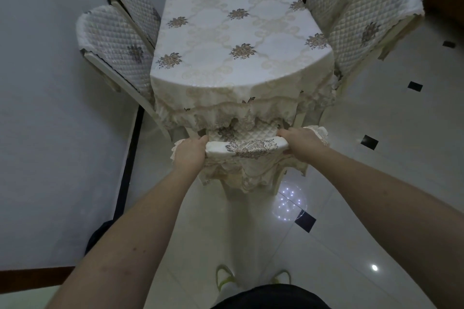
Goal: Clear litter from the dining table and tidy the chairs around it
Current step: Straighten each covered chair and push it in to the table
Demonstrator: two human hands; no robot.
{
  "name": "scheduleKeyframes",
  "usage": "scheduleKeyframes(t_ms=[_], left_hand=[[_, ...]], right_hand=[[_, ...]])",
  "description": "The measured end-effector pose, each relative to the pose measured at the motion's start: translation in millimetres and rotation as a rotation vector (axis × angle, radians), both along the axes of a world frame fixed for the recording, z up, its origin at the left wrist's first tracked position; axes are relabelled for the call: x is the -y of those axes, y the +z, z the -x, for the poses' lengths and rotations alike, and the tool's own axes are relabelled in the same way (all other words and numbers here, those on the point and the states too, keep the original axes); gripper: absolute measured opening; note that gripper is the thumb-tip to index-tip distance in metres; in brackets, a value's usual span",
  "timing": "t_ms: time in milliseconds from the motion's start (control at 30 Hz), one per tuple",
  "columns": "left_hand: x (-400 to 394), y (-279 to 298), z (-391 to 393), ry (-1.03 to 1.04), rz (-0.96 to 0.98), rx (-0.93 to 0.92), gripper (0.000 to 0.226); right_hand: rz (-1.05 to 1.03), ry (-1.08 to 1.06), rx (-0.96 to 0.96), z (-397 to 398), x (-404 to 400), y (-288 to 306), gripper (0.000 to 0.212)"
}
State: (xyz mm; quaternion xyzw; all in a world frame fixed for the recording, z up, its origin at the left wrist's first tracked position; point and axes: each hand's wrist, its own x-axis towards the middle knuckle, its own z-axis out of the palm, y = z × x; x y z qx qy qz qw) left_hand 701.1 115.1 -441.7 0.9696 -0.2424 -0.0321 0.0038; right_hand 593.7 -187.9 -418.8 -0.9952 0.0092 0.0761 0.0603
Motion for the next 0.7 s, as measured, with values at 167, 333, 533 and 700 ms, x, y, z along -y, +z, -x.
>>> scheduleKeyframes(t_ms=[167, 333, 533, 700], left_hand=[[0, 2, 9, -0.002, -0.009, 0.001, 0.023], [0, 4, 12, -0.002, -0.023, -0.004, 0.021], [0, 4, 3, -0.005, -0.001, -0.005, 0.024], [3, 5, 0, -0.014, 0.015, 0.013, 0.022]], right_hand=[[0.007, 0.021, -0.028, 5, 1, 3, 0.044], [0.009, 0.017, -0.026, 4, 0, 6, 0.042], [0.049, -0.012, -0.014, 3, -5, 5, 0.041], [0.035, -0.019, -0.022, 1, -2, 6, 0.042]])
